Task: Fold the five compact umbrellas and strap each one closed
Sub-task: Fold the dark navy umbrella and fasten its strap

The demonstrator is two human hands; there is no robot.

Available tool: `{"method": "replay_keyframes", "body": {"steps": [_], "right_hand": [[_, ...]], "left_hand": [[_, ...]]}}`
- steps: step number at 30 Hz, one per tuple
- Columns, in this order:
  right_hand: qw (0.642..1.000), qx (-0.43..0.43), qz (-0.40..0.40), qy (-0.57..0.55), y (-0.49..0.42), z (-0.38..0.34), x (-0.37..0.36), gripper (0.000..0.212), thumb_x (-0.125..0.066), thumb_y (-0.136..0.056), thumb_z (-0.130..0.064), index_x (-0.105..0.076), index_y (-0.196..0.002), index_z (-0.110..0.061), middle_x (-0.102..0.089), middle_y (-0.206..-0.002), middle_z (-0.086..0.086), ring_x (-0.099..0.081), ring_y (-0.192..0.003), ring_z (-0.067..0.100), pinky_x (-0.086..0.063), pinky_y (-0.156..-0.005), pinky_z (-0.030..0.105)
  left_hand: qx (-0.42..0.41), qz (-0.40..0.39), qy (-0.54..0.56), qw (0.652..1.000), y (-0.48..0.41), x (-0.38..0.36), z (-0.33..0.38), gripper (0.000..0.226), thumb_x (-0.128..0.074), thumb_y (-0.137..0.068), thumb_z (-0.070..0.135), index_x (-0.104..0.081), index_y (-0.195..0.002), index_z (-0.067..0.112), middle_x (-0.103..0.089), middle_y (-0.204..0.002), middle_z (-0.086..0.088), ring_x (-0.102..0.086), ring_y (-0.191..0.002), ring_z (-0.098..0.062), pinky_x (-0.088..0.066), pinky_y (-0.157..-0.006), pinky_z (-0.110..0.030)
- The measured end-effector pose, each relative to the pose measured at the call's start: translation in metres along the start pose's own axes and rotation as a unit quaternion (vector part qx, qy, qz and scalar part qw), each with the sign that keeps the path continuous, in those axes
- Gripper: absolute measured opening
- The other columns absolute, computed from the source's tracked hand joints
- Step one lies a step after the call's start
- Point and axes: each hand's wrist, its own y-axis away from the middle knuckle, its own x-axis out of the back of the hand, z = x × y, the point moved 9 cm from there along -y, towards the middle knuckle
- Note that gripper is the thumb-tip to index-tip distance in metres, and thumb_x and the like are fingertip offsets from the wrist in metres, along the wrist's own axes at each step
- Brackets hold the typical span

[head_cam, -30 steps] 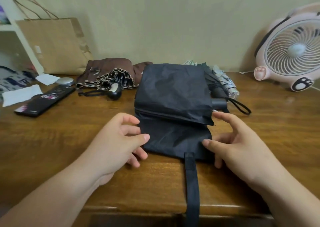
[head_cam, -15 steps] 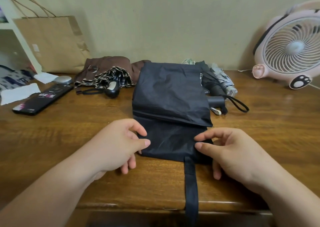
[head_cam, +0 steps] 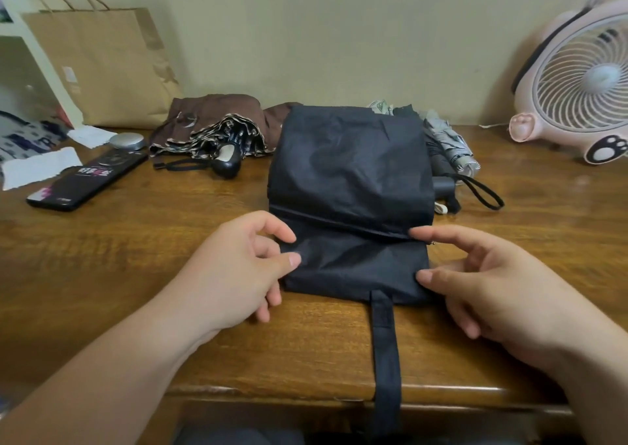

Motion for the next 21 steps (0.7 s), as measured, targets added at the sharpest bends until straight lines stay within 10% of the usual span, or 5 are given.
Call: {"method": "replay_keyframes", "body": {"steps": [9,13,17,21], "right_hand": [[0.929,0.088,0.135,0.334,0.006,-0.018,-0.008,0.019,-0.062,-0.097,-0.024,-0.062,-0.106,-0.041,-0.066,-0.087,-0.013,-0.06,-0.075,0.005,-0.043,-0.057,0.02],[0.913,0.164,0.126,0.353,0.012,-0.023,-0.014,0.018,-0.063,-0.092,-0.034,-0.061,-0.075,-0.031,-0.062,-0.064,-0.009,-0.059,-0.061,0.008,-0.048,-0.055,0.031],[0.966,0.203,0.112,0.112,0.011,-0.04,-0.012,0.066,-0.049,-0.089,-0.072,-0.071,-0.076,-0.012,-0.052,-0.051,0.001,-0.047,-0.051,-0.002,-0.036,-0.053,0.033],[0.984,0.146,0.039,-0.091,-0.02,-0.041,-0.013,0.05,-0.043,-0.087,-0.062,-0.076,-0.106,-0.03,-0.059,-0.066,0.002,-0.052,-0.061,0.014,-0.036,-0.057,0.03]], "left_hand": [[-0.171,0.078,-0.357,0.915,0.014,-0.014,0.034,0.008,-0.058,-0.099,0.04,-0.053,-0.094,0.042,-0.05,-0.076,0.016,-0.048,-0.075,-0.002,-0.031,-0.062,-0.016],[-0.274,-0.008,-0.353,0.895,0.018,-0.032,0.041,0.031,-0.043,-0.101,0.043,-0.07,-0.118,0.037,-0.053,-0.104,0.023,-0.044,-0.102,0.0,-0.039,-0.092,-0.026],[-0.278,-0.073,-0.309,0.907,0.007,-0.039,0.047,0.04,-0.04,-0.107,0.043,-0.051,-0.145,0.04,-0.05,-0.133,0.03,-0.039,-0.13,0.007,-0.028,-0.113,-0.024],[-0.198,-0.183,-0.311,0.911,-0.015,-0.05,0.038,0.066,-0.05,-0.104,0.045,-0.011,-0.155,0.057,-0.018,-0.159,0.035,-0.012,-0.146,0.013,-0.013,-0.12,-0.016]]}}
